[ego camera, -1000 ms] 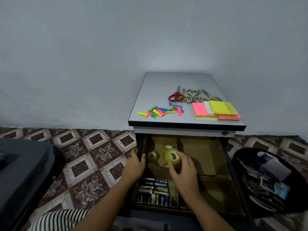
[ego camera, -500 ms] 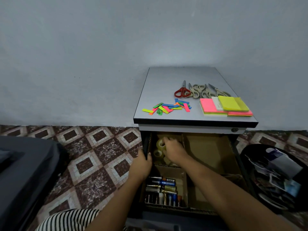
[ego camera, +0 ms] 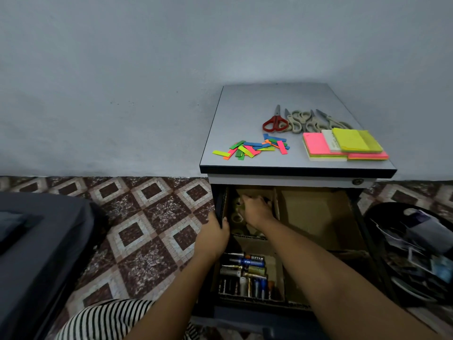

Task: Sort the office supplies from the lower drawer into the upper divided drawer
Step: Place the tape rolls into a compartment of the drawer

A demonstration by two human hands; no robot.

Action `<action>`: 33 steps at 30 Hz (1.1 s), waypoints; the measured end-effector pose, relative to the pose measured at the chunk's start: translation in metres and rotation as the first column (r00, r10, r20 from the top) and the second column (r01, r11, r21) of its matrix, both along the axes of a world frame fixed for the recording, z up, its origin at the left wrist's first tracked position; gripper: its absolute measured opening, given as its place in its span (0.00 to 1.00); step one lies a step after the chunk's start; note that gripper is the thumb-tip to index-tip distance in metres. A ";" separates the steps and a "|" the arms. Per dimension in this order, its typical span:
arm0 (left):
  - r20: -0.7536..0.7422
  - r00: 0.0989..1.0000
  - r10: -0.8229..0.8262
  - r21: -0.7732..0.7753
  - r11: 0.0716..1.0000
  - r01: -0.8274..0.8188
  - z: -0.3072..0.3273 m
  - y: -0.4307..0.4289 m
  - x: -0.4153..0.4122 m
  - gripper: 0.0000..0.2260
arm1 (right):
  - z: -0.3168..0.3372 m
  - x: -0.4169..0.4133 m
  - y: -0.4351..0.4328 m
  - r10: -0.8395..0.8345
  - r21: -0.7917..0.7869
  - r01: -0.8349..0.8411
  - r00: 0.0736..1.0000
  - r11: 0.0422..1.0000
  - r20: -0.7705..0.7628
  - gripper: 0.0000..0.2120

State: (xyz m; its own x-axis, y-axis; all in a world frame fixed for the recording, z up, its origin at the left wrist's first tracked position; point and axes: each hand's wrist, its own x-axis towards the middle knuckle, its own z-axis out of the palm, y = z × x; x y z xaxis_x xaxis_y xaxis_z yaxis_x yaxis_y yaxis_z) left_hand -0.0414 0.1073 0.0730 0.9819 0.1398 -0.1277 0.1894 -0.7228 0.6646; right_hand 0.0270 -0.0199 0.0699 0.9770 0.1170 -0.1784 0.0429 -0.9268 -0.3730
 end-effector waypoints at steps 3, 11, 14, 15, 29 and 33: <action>0.007 1.000 0.001 0.001 1.000 -0.001 -0.001 0.001 0.000 0.14 | 0.000 0.002 0.001 -0.018 0.009 0.018 1.000 1.000 -0.006 0.16; 0.006 1.000 0.010 -0.006 1.000 -0.010 -0.004 0.001 0.001 0.15 | 0.003 0.002 0.003 -0.004 -0.021 0.003 0.999 1.000 -0.041 0.21; 0.005 1.000 0.005 0.000 1.000 -0.005 -0.004 0.001 0.001 0.14 | 0.004 -0.002 0.002 0.005 -0.007 -0.005 1.000 1.000 -0.016 0.24; 0.008 1.000 0.004 0.005 1.000 -0.004 -0.004 0.001 0.001 0.14 | 0.005 -0.003 0.001 0.003 0.013 -0.003 1.000 1.000 0.002 0.24; 0.010 1.000 0.011 -0.072 0.997 -0.010 -0.005 0.007 -0.002 0.13 | 0.040 -0.075 -0.045 0.058 0.259 -0.130 0.962 0.957 0.268 0.18; 0.152 0.988 0.019 0.069 0.997 -0.030 -0.006 0.005 -0.003 0.15 | 0.057 -0.088 -0.074 0.020 0.248 -0.109 0.941 0.962 0.336 0.15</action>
State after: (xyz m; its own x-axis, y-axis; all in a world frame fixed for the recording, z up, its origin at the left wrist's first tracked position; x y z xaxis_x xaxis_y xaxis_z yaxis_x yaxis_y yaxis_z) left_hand -0.0445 0.1124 0.0672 0.9853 0.1677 0.0334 0.1089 -0.7656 0.6341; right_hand -0.0612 -0.0938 0.1268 0.9639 0.1807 0.1958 0.2608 -0.7902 -0.5547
